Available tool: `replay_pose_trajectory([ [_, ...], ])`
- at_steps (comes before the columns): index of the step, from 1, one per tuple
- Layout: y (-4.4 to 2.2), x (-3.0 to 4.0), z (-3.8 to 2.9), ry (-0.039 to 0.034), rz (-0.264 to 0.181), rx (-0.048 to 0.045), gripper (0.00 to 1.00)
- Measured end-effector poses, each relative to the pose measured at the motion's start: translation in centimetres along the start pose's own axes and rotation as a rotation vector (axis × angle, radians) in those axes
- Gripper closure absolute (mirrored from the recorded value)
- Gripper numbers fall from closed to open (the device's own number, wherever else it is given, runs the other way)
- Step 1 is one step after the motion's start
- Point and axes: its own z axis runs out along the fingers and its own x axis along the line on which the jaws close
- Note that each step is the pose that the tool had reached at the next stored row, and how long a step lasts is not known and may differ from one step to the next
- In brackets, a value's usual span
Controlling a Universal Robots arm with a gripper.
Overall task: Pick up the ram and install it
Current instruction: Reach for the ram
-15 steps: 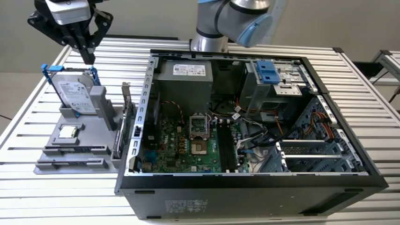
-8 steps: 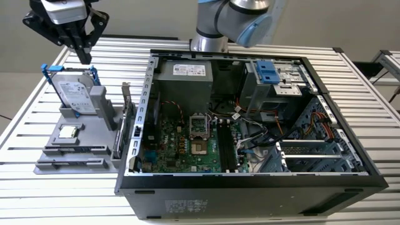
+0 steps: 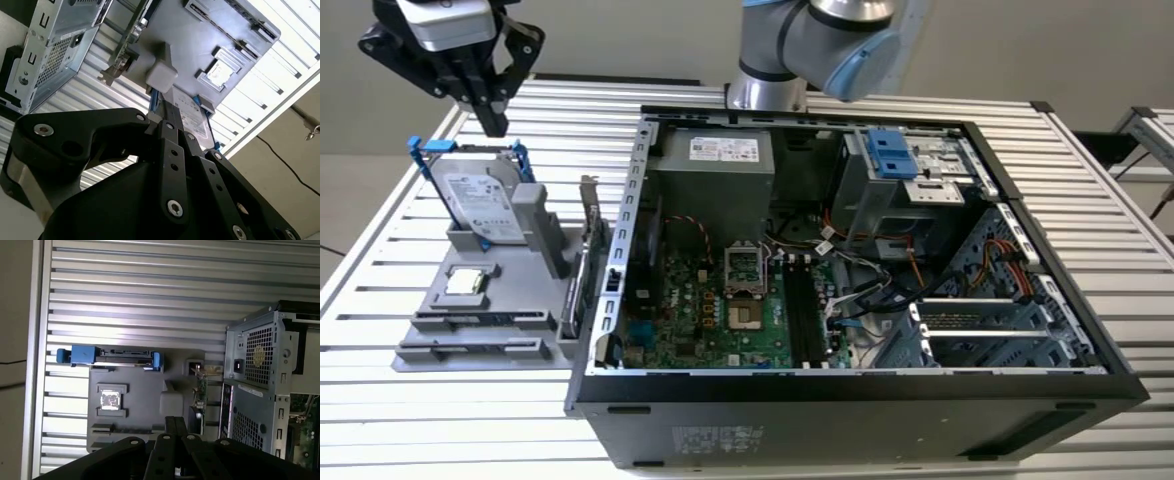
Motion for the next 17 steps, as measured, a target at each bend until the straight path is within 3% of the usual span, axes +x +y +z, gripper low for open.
replay_pose_trajectory([
  [17, 0.07, 1.64, -0.03, 0.0004, -0.009, -0.0002, 1.00],
])
